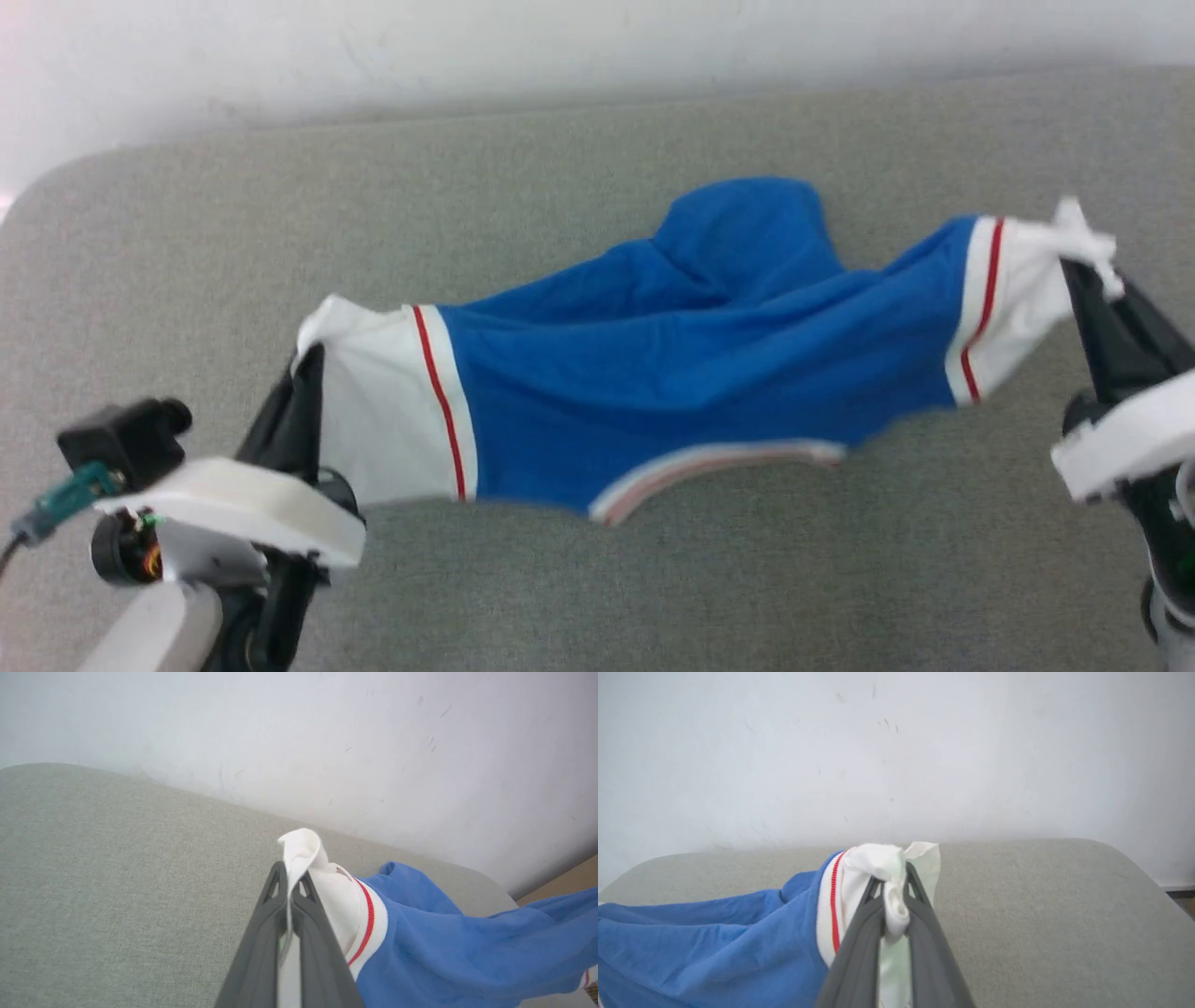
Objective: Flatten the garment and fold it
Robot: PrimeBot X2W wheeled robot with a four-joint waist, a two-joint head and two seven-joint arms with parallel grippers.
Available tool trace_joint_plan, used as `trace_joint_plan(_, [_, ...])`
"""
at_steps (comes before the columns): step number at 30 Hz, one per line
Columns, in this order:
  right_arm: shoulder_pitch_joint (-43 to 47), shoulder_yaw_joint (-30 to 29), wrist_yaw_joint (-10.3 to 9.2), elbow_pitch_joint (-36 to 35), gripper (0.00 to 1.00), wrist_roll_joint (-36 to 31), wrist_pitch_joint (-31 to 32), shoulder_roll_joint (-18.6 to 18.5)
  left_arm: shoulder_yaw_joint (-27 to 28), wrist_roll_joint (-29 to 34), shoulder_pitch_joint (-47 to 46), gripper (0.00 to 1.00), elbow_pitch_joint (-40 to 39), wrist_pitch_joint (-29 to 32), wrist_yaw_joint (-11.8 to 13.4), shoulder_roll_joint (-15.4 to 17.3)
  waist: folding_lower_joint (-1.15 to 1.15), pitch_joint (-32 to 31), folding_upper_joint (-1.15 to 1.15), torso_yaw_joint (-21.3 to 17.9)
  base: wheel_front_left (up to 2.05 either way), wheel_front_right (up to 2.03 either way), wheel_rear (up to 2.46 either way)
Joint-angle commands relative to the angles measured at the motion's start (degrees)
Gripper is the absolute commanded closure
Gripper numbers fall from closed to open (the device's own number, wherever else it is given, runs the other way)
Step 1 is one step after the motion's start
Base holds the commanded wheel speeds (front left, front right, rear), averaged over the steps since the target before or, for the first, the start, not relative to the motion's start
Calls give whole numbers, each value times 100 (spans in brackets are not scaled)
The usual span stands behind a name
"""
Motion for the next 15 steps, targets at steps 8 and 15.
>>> trace_joint_plan(8, [-1480, 615, -5, 243, 100, 13, 111, -151, 118, 122, -1278, 100, -69, 222, 71, 10, 0, -628, 0, -117, 0, 0, 0])
trace_joint_plan(15, [-2688, 1031, -5, 993, 100, -44, 110, -339, -136, 229, -2723, 100, 550, 791, -67, -97, 0, -876, 0, -21, 0, 0, 0])
